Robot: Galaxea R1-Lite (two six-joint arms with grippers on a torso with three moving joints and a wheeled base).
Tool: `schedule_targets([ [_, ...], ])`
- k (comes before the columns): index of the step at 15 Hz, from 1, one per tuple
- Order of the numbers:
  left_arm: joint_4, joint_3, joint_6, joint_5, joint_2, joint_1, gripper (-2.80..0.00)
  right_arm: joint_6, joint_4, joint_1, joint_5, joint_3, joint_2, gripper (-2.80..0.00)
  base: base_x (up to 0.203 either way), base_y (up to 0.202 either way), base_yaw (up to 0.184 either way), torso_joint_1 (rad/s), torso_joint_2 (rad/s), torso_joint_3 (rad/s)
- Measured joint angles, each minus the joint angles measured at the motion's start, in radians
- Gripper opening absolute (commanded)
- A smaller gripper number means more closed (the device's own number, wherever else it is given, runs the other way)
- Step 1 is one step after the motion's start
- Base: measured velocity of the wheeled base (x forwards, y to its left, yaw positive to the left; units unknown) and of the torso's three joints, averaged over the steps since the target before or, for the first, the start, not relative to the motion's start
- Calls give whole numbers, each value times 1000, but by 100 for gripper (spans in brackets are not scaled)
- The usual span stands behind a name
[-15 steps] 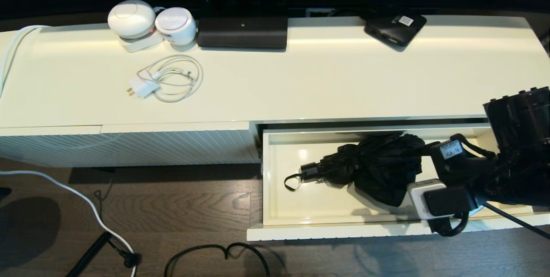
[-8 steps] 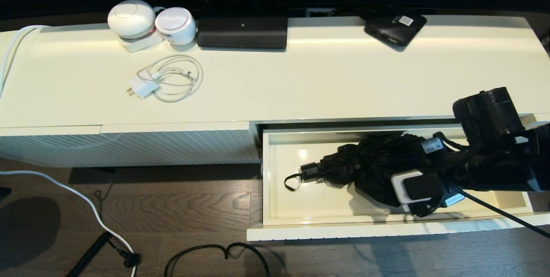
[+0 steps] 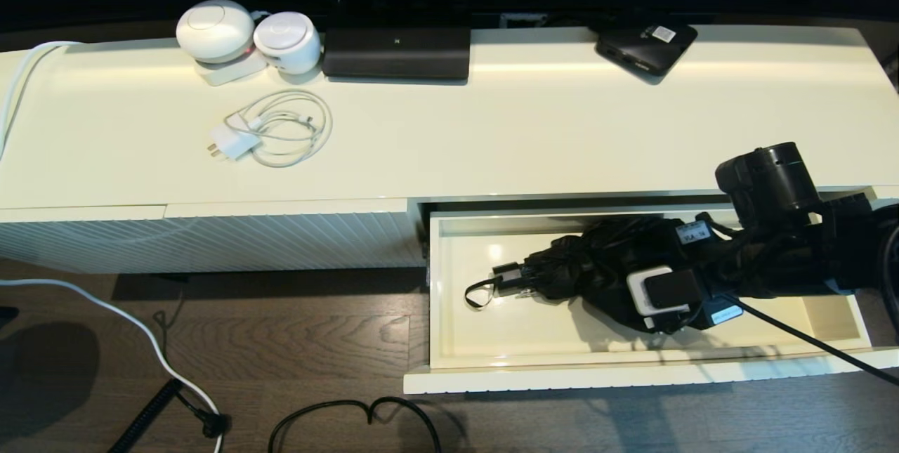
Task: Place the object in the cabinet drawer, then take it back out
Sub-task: Take the umbrella out of the drawer and put it on the table
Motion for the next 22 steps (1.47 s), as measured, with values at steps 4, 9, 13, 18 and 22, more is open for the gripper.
schedule_targets([
  [4, 0, 0, 0, 0, 0, 0, -280, 0, -20, -8, -1, -4, 28, 0, 0, 0, 0, 0, 0, 0],
  [9, 0, 0, 0, 0, 0, 0, -280, 27, -55, -8, 0, 4, 47, 0, 0, 0, 0, 0, 0, 0],
  [13, 0, 0, 0, 0, 0, 0, -280, 37, -59, -2, -3, 7, 54, -280, 0, 0, 0, 0, 0, 0],
  [18, 0, 0, 0, 0, 0, 0, -280, 43, -56, 2, -10, 16, 51, -280, 0, 0, 0, 0, 0, 0],
  [22, 0, 0, 0, 0, 0, 1, -280, 43, -54, 3, -8, 30, 48, -280, 0, 0, 0, 0, 0, 0],
])
